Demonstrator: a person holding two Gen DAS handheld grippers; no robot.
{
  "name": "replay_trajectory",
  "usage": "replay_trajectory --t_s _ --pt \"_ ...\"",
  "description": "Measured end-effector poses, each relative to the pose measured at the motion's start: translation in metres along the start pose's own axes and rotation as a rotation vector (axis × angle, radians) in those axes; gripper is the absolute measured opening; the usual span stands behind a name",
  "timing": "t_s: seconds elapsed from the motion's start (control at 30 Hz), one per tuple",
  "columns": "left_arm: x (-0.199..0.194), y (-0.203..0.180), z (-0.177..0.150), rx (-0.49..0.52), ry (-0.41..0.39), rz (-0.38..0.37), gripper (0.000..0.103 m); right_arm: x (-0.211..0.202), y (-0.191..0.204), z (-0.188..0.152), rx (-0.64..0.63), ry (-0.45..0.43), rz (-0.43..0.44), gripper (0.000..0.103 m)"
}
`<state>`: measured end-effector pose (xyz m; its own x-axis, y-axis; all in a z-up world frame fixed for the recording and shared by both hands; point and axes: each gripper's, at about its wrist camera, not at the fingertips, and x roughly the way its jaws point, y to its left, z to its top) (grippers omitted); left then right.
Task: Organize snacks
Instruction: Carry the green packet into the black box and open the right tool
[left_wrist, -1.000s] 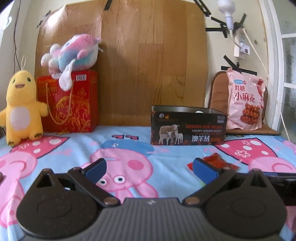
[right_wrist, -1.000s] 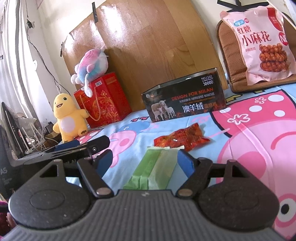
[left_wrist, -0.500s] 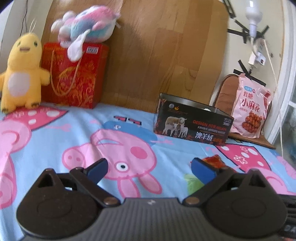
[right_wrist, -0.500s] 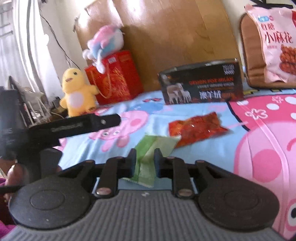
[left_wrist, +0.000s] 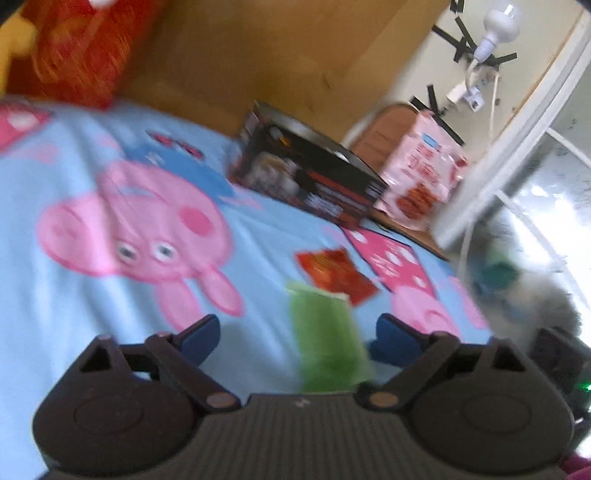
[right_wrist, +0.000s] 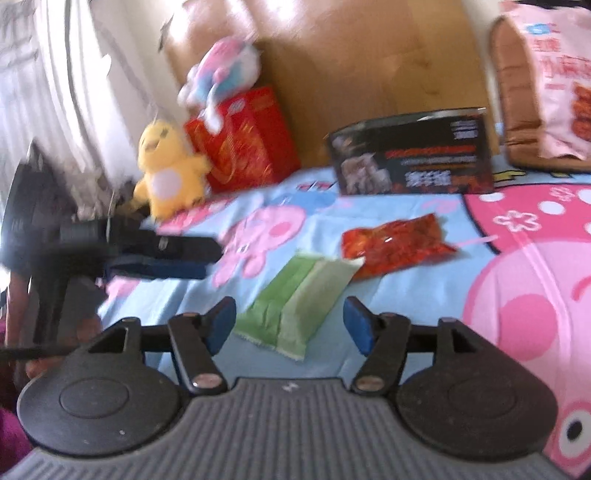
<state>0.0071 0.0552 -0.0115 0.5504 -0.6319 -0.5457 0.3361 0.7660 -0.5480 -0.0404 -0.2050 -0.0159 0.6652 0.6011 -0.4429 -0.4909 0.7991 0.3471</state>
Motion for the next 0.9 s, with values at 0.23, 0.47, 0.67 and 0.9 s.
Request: replay_trajectory --t_s 0.23,0.47,0.67,0.9 --pt "0.032 -0.026 0.007 0.083 0.085 -0.002 0.050 0.023 0.022 0.002 -0.227 0.070 -0.081 0.043" --pt "0.013 -0.054 0.053 0.156 -0.058 -0.063 0.050 0.010 0.008 0.027 -0.146 -0.087 -0.081 0.033" --pt "0.041 -0.074 0.122 0.214 -0.171 -0.024 0.050 0.023 -0.006 0.083 -0.191 -0.245 -0.142 0.033" --pt "0.089 -0.042 0.163 0.071 -0.164 0.054 0.051 0.068 -0.053 0.136 -0.078 -0.259 -0.210 0.035"
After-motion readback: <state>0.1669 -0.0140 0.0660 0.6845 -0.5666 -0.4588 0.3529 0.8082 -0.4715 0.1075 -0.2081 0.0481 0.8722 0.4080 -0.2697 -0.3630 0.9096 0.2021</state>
